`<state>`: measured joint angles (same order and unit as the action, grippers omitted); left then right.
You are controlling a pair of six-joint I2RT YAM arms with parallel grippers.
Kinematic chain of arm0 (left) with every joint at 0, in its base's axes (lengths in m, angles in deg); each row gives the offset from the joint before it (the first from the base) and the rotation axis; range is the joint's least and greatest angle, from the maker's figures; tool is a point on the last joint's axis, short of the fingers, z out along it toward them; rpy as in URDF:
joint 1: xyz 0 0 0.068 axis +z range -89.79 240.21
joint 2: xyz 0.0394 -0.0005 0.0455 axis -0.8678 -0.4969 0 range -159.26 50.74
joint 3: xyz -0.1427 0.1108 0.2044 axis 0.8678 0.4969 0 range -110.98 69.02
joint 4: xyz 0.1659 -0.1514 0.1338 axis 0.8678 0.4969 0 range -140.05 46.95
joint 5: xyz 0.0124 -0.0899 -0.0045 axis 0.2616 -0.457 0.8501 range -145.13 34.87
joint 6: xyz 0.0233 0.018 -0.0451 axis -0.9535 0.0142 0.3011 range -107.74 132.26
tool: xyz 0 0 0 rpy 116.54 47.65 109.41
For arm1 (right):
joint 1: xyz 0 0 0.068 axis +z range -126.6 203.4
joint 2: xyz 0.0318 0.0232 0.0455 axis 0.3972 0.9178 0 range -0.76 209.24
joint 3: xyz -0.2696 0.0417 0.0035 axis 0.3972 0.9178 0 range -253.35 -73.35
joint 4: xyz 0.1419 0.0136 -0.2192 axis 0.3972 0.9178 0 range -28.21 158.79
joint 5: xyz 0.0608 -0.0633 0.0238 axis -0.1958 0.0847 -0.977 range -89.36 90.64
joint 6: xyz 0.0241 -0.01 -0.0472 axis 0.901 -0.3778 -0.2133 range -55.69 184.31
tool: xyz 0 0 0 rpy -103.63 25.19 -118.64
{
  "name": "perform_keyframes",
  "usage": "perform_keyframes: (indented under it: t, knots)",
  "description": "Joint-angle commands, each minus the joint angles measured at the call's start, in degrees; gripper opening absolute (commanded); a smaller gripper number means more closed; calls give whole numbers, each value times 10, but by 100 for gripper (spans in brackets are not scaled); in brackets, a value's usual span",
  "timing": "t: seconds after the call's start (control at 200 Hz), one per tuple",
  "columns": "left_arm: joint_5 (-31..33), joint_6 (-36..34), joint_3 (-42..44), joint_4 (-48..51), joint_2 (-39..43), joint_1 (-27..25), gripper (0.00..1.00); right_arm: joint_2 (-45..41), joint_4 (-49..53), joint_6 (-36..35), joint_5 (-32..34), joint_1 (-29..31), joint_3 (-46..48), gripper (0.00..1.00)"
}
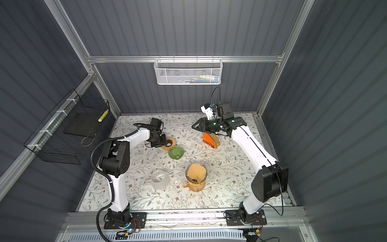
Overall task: Place the coffee filter in the dripper
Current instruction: 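Carry the wooden ring with the left gripper over the white pitcher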
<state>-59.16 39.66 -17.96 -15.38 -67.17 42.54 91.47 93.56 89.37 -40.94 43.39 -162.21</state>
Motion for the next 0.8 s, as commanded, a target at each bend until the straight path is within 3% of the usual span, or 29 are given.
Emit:
perform_keyframes:
  t: [0.0, 0.34, 0.53, 0.795]
  knots:
    - [1, 2, 9, 5, 60, 0, 1, -16, 3, -1, 8, -3, -3, 40]
    - [9, 11, 55, 80, 230, 0, 1, -54, -3, 5, 19, -1, 18, 41]
    - [5, 13, 96, 181, 339, -2, 1, -74, -3, 4, 32, 2, 30, 41]
    - [3, 38, 139, 297, 455, -43, 2, -78, 14, -9, 38, 8, 31, 41]
